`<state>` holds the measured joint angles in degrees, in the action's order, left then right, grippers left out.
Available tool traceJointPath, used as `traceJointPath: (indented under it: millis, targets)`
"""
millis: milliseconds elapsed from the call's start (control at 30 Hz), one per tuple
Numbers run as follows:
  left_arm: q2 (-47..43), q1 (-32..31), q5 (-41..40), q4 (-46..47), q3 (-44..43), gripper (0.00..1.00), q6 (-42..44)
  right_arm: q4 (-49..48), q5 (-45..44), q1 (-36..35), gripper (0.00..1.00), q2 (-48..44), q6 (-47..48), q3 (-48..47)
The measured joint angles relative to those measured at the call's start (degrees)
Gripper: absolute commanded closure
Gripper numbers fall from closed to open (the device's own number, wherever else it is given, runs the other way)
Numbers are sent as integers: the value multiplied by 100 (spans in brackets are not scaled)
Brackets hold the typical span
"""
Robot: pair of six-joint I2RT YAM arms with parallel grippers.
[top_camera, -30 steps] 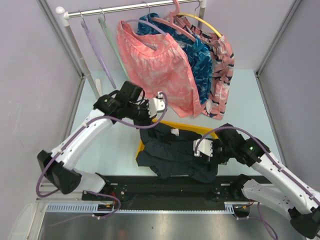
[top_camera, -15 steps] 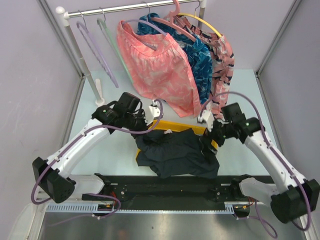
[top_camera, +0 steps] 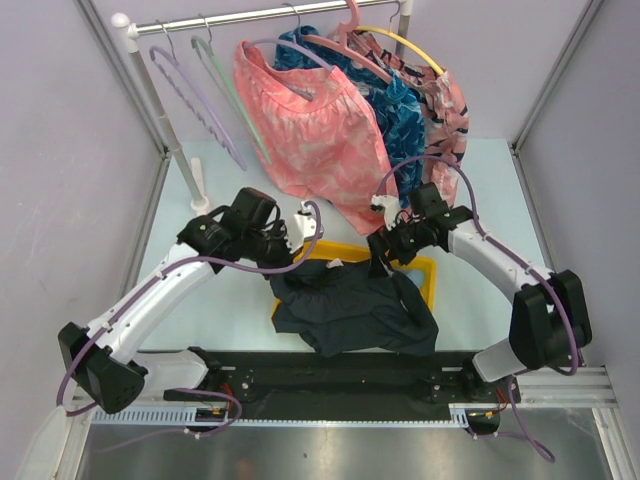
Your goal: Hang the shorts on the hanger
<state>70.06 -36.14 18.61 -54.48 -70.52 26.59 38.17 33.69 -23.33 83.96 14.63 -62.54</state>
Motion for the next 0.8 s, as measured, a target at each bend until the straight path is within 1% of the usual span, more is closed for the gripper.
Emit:
traceJointPath:
  millis: [33,133,167,233,267,300,333,433,467,533,600,633,667,733,767,800]
  targets:
    - [-13,0,0,0,24,100,4,-87,-74,-7,1,103,-13,0]
    - [-94,0,-2,4,157,100,42,-306,-240,-9,11,372,-2,0]
    - [-111,0,-2,7,184,100,42,-323,-254,-13,27,426,9,0]
    - [-146,0,0,15,236,100,42,-326,-219,-57,45,485,79,0]
    - [-160,0,-2,22,264,100,42,-315,-173,-87,72,492,94,0]
    - [-181,0,-2,52,313,100,39,-289,-79,-122,88,494,111,0]
    - [-195,0,-2,74,350,100,31,-273,26,-138,100,492,179,0]
    - [-236,0,-2,190,496,95,-28,-122,208,-179,100,428,393,0]
    - [-247,0,-4,225,538,92,-66,-46,232,-162,100,341,468,0]
    - [-278,0,-22,310,616,89,-122,157,260,-101,100,22,697,2]
    - [-352,0,-70,382,691,81,-219,413,280,-26,100,-546,966,4]
    - [-446,-2,-116,452,761,69,-271,581,267,4,100,-1025,1174,4]
    - [-544,-17,-162,492,828,62,-295,695,264,31,100,-1373,1320,4]
    - [-822,-72,-267,588,1025,54,-273,986,267,28,100,-2168,1668,-26]
    - [-949,-125,-313,568,1110,46,-249,1102,269,9,100,-2452,1808,-46]
    - [-1078,-205,-339,511,1185,45,-212,1259,267,-33,100,-2778,2004,-61]
